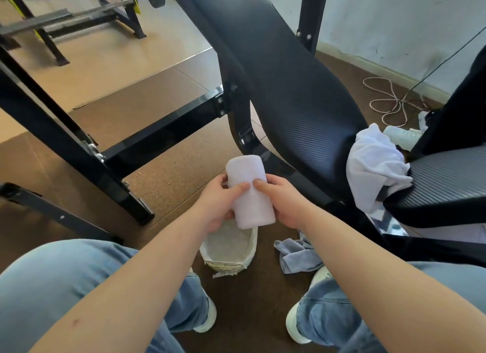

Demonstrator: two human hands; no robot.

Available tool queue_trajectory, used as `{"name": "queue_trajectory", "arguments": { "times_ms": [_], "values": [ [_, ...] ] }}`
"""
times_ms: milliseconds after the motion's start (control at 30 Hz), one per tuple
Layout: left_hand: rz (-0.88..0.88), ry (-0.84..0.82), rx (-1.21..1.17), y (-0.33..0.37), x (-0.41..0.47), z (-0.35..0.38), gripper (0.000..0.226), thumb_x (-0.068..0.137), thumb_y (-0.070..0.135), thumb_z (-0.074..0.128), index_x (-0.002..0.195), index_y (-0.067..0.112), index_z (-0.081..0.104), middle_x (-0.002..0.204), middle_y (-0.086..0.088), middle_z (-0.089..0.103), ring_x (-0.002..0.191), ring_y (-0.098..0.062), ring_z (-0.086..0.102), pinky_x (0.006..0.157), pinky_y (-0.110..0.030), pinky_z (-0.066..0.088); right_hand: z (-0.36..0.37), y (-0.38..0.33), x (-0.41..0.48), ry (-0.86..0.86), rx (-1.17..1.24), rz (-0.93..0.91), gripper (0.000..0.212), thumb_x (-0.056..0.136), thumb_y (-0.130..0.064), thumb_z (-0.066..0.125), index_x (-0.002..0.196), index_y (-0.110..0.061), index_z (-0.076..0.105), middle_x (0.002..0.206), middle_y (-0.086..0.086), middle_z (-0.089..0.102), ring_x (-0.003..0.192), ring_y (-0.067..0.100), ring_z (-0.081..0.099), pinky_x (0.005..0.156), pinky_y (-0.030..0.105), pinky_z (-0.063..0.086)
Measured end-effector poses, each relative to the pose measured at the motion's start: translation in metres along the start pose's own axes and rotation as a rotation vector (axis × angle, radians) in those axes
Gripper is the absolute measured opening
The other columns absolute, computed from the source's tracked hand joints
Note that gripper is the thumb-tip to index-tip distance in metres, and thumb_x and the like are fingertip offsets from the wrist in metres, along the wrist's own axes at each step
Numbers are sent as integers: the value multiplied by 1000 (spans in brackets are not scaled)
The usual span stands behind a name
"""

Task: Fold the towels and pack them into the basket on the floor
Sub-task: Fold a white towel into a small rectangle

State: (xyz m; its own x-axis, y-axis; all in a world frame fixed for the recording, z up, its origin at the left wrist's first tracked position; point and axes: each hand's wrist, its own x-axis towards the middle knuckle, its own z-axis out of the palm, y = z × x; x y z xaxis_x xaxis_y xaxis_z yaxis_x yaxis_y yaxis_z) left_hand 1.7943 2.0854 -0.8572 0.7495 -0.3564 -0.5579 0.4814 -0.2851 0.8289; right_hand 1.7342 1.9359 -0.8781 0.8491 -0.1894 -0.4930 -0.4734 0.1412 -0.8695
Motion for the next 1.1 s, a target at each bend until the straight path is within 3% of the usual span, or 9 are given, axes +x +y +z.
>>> {"name": "queue_trajectory", "arguments": {
  "times_ms": [233,400,567,667,733,867,967,1100],
  "values": [
    [-216,61,-309,-28,27,-11,68,84,33,82,139,17,46,120,-12,66,107,-35,66,86,-59,58,16,12,25,-85,-192,44,47,99,-48,63,141,-31,53,117,-4,69,103,18,70,88,41,62],
    [-318,153,-529,-49,58,-21,70,81,29,84,138,12,46,121,-19,65,106,-41,66,89,-65,55,13,23,53,-318,-101,179,50,95,-26,72,140,-32,50,122,-2,68,110,19,68,85,35,62],
    [-315,117,-785,-59,85,-26,51,90,24,75,133,10,52,122,-21,66,109,-40,66,84,-61,57,19,35,91,-376,-9,239,57,93,-21,74,143,-34,50,134,6,62,120,28,64,98,50,57],
    [-301,99,-840,-71,104,-33,39,93,22,69,127,8,57,122,-21,67,112,-39,65,90,-60,55,23,46,111,-441,38,284,49,95,-21,72,138,-37,55,131,8,65,120,32,64,95,52,58],
    [-315,62,-822,-83,117,-41,45,91,23,68,132,5,59,126,-23,67,115,-40,66,94,-60,54,23,56,126,-449,71,306,48,95,-17,70,138,-34,56,130,9,65,120,32,64,96,54,57],
    [-320,83,-634,-107,150,-59,56,83,24,74,134,4,59,129,-21,68,110,-34,69,76,-41,61,21,83,157,-424,-28,353,62,91,-16,75,144,-35,50,132,7,61,120,31,63,96,53,57],
    [-277,68,-460,-130,174,-74,70,70,23,80,135,9,58,127,-17,68,112,-32,67,88,-44,59,18,103,175,-387,-153,408,71,86,-18,81,143,-40,44,134,3,54,120,29,60,96,51,58],
    [-331,22,-223,-161,189,-94,34,84,12,73,118,10,68,114,-12,72,110,-30,67,102,-45,54,15,125,193,-354,-292,385,53,86,-26,80,132,-38,56,127,0,58,117,26,60,96,48,59]
  ]
}}
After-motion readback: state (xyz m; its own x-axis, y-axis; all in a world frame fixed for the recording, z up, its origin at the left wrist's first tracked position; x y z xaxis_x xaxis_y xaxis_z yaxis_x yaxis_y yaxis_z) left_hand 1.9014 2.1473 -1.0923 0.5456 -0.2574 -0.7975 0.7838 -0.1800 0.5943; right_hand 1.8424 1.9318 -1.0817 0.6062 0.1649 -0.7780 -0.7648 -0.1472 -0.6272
